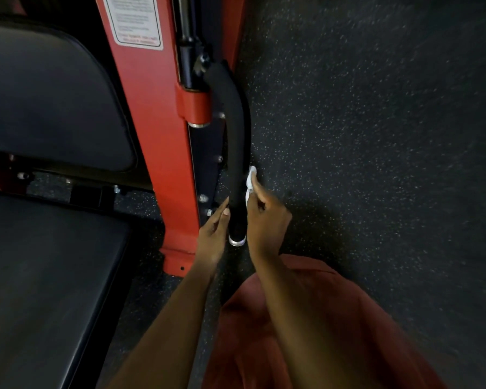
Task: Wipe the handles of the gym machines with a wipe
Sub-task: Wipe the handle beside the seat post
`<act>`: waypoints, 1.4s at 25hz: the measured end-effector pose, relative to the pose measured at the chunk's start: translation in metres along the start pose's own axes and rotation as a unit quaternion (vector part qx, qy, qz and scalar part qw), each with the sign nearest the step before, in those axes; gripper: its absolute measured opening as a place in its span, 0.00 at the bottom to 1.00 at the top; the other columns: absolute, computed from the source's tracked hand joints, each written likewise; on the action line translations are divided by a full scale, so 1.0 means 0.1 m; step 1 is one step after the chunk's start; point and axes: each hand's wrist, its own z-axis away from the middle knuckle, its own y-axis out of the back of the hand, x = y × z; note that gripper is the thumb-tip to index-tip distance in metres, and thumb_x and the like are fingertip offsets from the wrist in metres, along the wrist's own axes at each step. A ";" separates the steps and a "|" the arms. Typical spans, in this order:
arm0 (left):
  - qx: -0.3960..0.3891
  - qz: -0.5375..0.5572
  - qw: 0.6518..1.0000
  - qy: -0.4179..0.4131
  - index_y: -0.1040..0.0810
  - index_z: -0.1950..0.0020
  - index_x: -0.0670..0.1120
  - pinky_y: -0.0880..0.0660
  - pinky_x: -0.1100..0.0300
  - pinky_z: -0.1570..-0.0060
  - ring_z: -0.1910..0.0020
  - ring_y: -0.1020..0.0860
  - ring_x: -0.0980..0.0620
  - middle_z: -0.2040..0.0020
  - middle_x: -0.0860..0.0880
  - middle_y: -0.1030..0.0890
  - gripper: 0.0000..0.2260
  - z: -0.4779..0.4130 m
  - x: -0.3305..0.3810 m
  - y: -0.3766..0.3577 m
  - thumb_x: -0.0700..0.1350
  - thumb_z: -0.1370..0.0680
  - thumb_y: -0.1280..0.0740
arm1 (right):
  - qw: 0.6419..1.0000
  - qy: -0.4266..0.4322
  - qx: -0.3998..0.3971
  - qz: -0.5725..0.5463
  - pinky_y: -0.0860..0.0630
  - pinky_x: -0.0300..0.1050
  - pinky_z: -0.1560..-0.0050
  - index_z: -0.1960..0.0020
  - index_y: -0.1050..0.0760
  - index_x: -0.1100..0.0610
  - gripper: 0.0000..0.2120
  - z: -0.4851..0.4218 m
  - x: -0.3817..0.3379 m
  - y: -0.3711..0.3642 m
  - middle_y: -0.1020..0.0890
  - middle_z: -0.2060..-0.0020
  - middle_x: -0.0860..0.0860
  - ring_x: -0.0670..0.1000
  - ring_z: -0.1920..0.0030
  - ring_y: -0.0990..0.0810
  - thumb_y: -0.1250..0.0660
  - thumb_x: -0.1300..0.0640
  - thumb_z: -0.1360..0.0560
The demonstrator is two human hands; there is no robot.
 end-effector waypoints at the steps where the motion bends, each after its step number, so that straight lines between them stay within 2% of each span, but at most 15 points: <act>1: 0.006 0.002 1.000 0.002 0.29 0.32 0.47 0.35 0.52 0.30 0.34 0.29 0.54 0.34 0.50 0.26 0.16 0.00 -0.01 0.00 0.45 0.20 0.41 | 1.000 -0.003 0.008 -0.004 0.39 0.13 0.57 0.46 0.20 0.61 0.12 0.05 0.02 -0.04 0.16 0.53 0.56 0.42 0.45 0.28 0.33 0.67 0.28; 4: 0.016 0.005 1.000 -0.006 0.29 0.33 0.51 0.33 0.60 0.34 0.36 0.28 0.57 0.38 0.56 0.25 0.15 0.02 -0.01 -0.02 0.46 0.20 0.41 | 0.999 -0.048 -0.002 -0.015 0.36 0.14 0.55 0.47 0.20 0.62 0.11 0.27 0.27 -0.11 0.16 0.53 0.57 0.42 0.45 0.27 0.33 0.68 0.29; 6: 0.011 0.014 1.000 -0.011 0.30 0.34 0.54 0.33 0.65 0.38 0.38 0.28 0.60 0.39 0.57 0.25 0.14 0.03 -0.02 -0.04 0.47 0.20 0.41 | 0.998 -0.057 -0.027 -0.008 0.37 0.15 0.58 0.48 0.19 0.61 0.11 0.31 0.42 -0.08 0.15 0.56 0.57 0.45 0.51 0.23 0.33 0.68 0.29; 8: 0.015 0.023 1.000 -0.012 0.29 0.34 0.53 0.33 0.63 0.35 0.36 0.29 0.59 0.36 0.55 0.26 0.15 0.02 -0.06 -0.04 0.48 0.21 0.41 | 0.996 -0.048 -0.071 0.015 0.37 0.15 0.60 0.48 0.19 0.60 0.12 0.24 0.43 0.03 0.15 0.58 0.59 0.47 0.57 0.21 0.33 0.69 0.30; 10: 0.029 0.015 0.999 -0.024 0.27 0.34 0.51 0.33 0.60 0.33 0.35 0.28 0.57 0.36 0.54 0.25 0.16 0.01 -0.02 -0.04 0.48 0.21 0.39 | 0.996 0.007 -0.079 0.033 0.36 0.15 0.58 0.45 0.20 0.60 0.14 0.04 0.25 0.21 0.16 0.56 0.58 0.43 0.56 0.23 0.32 0.69 0.30; 14: 0.039 0.027 0.995 -0.091 0.28 0.33 0.48 0.30 0.74 0.43 0.40 0.27 0.64 0.37 0.54 0.24 0.17 -0.05 0.25 -0.16 0.43 0.22 0.36 | 0.972 0.232 -0.014 0.032 0.33 0.17 0.53 0.45 0.21 0.59 0.13 -0.62 -0.50 0.40 0.18 0.53 0.53 0.38 0.54 0.26 0.34 0.66 0.28; 15: 0.034 0.038 0.993 -0.109 0.29 0.31 0.47 0.30 0.74 0.43 0.40 0.27 0.65 0.36 0.55 0.25 0.19 -0.06 0.33 -0.19 0.42 0.22 0.36 | 0.958 0.284 -0.017 0.020 0.31 0.20 0.51 0.45 0.20 0.60 0.12 -0.74 -0.66 0.37 0.19 0.53 0.54 0.39 0.53 0.26 0.35 0.65 0.28; 18: 0.039 0.025 0.987 -0.154 0.31 0.30 0.51 0.33 0.63 0.34 0.34 0.30 0.62 0.32 0.56 0.28 0.21 -0.11 0.34 -0.27 0.43 0.22 0.35 | 0.915 0.386 -0.099 0.060 0.24 0.35 0.49 0.45 0.20 0.61 0.13 -0.93 -0.88 0.25 0.20 0.51 0.57 0.49 0.50 0.22 0.36 0.65 0.28; 20: 0.056 0.019 0.984 -0.168 0.32 0.30 0.52 0.35 0.63 0.33 0.33 0.32 0.62 0.32 0.56 0.28 0.21 -0.13 0.27 -0.29 0.44 0.23 0.35 | 0.892 0.414 -0.129 0.125 0.24 0.41 0.50 0.42 0.22 0.61 0.14 -0.97 -0.82 0.23 0.22 0.48 0.58 0.54 0.48 0.24 0.37 0.63 0.27; 23: 0.075 -0.019 0.976 -0.202 0.33 0.30 0.56 0.36 0.69 0.35 0.34 0.33 0.67 0.33 0.60 0.29 0.22 -0.13 0.19 -0.30 0.49 0.24 0.36 | 0.870 0.438 -0.158 0.163 0.31 0.35 0.52 0.39 0.25 0.59 0.17 -0.95 -0.66 0.27 0.24 0.47 0.56 0.47 0.47 0.31 0.44 0.55 0.24; 26: 0.091 -0.014 0.971 -0.220 0.34 0.32 0.57 0.37 0.76 0.40 0.38 0.32 0.73 0.37 0.66 0.29 0.21 -0.13 0.13 -0.31 0.47 0.24 0.34 | 0.818 0.501 -0.190 0.209 0.27 0.41 0.58 0.41 0.24 0.61 0.15 -0.81 -0.36 0.30 0.22 0.50 0.57 0.52 0.51 0.29 0.35 0.64 0.27; 28: 0.105 0.002 0.967 -0.234 0.31 0.33 0.54 0.34 0.74 0.41 0.40 0.30 0.73 0.39 0.62 0.26 0.21 -0.12 0.07 -0.32 0.49 0.25 0.33 | 0.814 0.475 -0.256 0.215 0.23 0.51 0.57 0.43 0.23 0.61 0.17 -0.63 -0.10 0.31 0.22 0.51 0.59 0.56 0.51 0.27 0.34 0.70 0.31; 30: 0.117 -0.008 0.965 -0.235 0.29 0.35 0.54 0.33 0.74 0.42 0.43 0.28 0.74 0.41 0.59 0.24 0.21 -0.13 0.02 -0.31 0.52 0.28 0.35 | 0.809 0.458 -0.300 0.214 0.22 0.55 0.57 0.44 0.23 0.61 0.16 -0.53 -0.02 0.34 0.22 0.51 0.59 0.57 0.51 0.25 0.35 0.71 0.31; 32: 0.121 -0.029 0.966 -0.228 0.29 0.34 0.55 0.34 0.76 0.43 0.43 0.28 0.73 0.41 0.59 0.24 0.20 -0.13 -0.02 -0.29 0.50 0.27 0.36 | 0.806 0.474 -0.284 0.214 0.22 0.54 0.57 0.44 0.23 0.62 0.16 -0.57 -0.19 0.36 0.22 0.51 0.59 0.58 0.52 0.24 0.35 0.71 0.31; 35: 0.104 -0.025 0.970 -0.218 0.31 0.31 0.55 0.35 0.72 0.37 0.37 0.30 0.65 0.36 0.59 0.27 0.21 -0.10 -0.01 -0.26 0.46 0.24 0.35 | 0.795 0.535 -0.168 0.232 0.23 0.46 0.63 0.44 0.23 0.64 0.16 -0.80 -0.62 0.35 0.21 0.51 0.60 0.59 0.55 0.23 0.31 0.70 0.32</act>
